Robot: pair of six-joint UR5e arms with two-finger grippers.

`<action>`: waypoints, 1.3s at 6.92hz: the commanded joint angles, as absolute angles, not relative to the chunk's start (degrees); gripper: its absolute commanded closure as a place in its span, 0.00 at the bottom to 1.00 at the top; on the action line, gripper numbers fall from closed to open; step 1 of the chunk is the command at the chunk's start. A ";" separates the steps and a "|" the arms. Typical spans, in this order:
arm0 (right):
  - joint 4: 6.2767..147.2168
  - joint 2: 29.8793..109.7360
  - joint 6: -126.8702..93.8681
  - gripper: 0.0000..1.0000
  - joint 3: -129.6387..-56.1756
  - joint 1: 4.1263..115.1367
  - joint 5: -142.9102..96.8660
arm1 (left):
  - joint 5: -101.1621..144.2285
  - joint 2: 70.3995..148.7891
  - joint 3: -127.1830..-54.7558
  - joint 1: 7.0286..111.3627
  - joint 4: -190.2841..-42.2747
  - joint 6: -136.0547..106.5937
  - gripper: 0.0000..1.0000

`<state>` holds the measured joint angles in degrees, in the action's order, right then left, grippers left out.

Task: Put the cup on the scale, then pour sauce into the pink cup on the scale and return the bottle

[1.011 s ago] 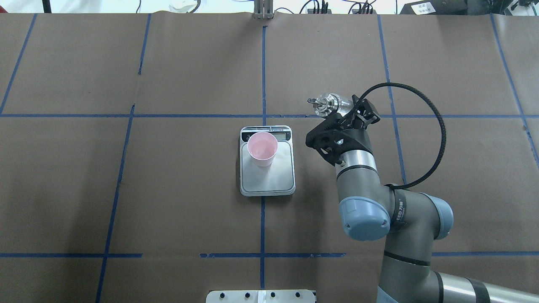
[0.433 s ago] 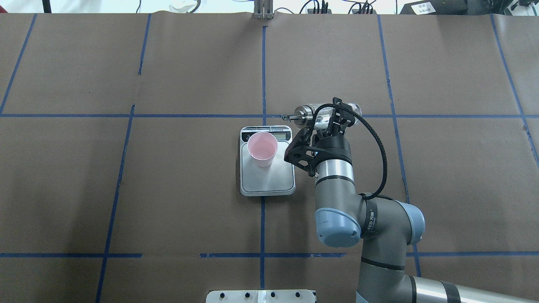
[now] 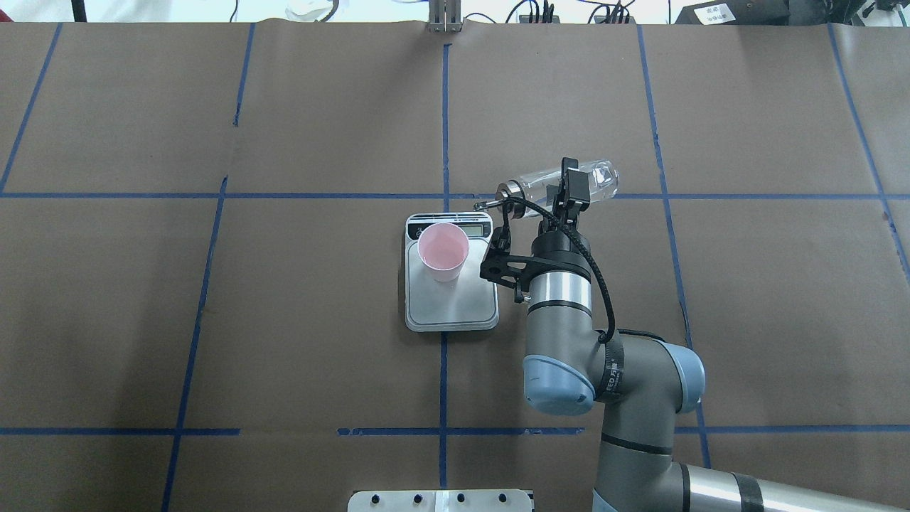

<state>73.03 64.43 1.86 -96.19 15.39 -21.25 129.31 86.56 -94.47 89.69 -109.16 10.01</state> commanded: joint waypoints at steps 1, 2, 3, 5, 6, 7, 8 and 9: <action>74.18 63.55 10.07 1.00 -96.06 15.38 -18.03 | 129.20 86.66 -94.40 89.65 -109.16 10.02 0.00; 74.88 63.37 11.06 1.00 -95.98 15.38 -16.10 | 129.11 86.66 -94.22 89.65 -109.16 10.11 0.00; 76.97 62.76 11.16 1.00 -95.98 15.38 -15.30 | 129.11 87.44 -93.70 89.65 -109.16 10.11 0.00; 80.76 61.88 13.25 1.00 -95.98 15.29 -12.06 | 129.11 87.63 -93.60 89.65 -109.07 10.11 0.00; 80.86 61.88 16.32 1.00 -95.98 15.29 -10.21 | 129.11 87.63 -93.52 89.65 -109.07 10.11 0.00; 80.86 61.61 18.00 1.00 -95.98 15.21 -8.80 | 129.11 87.63 -93.43 89.65 -109.16 10.11 0.00; 80.86 61.61 18.10 1.00 -95.02 15.12 -8.09 | 129.11 87.63 -93.17 89.65 -109.16 10.11 0.00; 80.86 61.61 19.24 1.00 -94.14 15.12 -6.52 | 129.11 87.71 -93.16 89.65 -109.16 10.11 0.00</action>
<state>80.83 61.65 18.03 -95.11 15.16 -8.18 129.11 87.65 -93.25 89.65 -109.15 10.11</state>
